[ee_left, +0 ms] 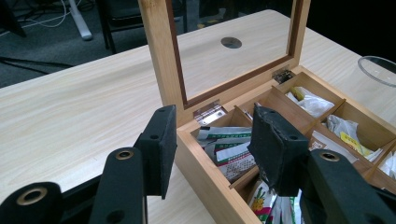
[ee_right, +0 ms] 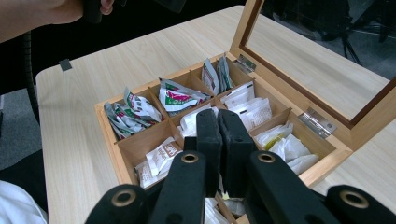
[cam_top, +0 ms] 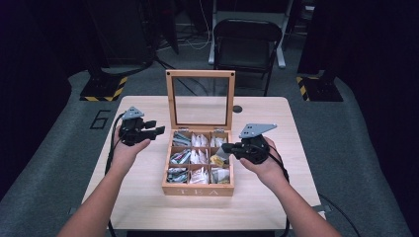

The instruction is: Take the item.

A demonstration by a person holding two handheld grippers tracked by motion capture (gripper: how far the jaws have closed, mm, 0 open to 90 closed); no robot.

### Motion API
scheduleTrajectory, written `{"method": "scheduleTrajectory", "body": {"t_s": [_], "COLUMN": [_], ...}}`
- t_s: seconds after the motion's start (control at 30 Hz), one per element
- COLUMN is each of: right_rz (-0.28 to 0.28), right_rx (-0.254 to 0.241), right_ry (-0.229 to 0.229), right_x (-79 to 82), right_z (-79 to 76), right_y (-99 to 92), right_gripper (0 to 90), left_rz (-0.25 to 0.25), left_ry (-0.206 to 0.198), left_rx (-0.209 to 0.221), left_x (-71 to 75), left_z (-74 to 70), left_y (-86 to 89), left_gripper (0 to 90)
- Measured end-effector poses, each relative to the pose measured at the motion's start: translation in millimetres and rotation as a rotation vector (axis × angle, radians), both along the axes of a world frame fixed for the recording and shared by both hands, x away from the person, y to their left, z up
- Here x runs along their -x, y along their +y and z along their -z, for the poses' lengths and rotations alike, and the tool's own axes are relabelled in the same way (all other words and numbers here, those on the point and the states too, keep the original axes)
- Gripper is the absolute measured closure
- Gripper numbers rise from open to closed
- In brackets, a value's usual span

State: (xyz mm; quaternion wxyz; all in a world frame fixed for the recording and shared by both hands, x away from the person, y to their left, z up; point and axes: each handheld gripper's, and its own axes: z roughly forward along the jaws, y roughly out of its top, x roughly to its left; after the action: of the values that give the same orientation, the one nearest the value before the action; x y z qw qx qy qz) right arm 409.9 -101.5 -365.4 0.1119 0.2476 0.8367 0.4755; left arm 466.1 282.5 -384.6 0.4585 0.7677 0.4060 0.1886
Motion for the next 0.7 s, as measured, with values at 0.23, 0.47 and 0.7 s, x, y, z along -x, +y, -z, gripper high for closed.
{"method": "scheduleTrajectory", "body": {"t_s": [0.23,0.47,0.7], "right_rz": [0.011,0.026,0.055], "right_rx": [0.002,0.027,0.037], "right_ry": [-0.004,-0.019,-0.031], "right_x": [-2.9,-8.1,-14.2], "right_z": [-5.3,-13.3,-20.0], "right_y": [-3.4,-8.5,-17.0], "right_gripper": [87.6,87.7,87.7], "left_rz": [0.0,-0.005,-0.005], "left_ry": [0.0,-0.001,-0.001], "left_rx": [-0.001,0.002,0.003], "left_x": [0.2,0.2,0.3], "left_z": [-0.1,-0.1,-0.2], "left_y": [0.2,0.8,1.1], "left_gripper": [50.9,51.0,50.9]}}
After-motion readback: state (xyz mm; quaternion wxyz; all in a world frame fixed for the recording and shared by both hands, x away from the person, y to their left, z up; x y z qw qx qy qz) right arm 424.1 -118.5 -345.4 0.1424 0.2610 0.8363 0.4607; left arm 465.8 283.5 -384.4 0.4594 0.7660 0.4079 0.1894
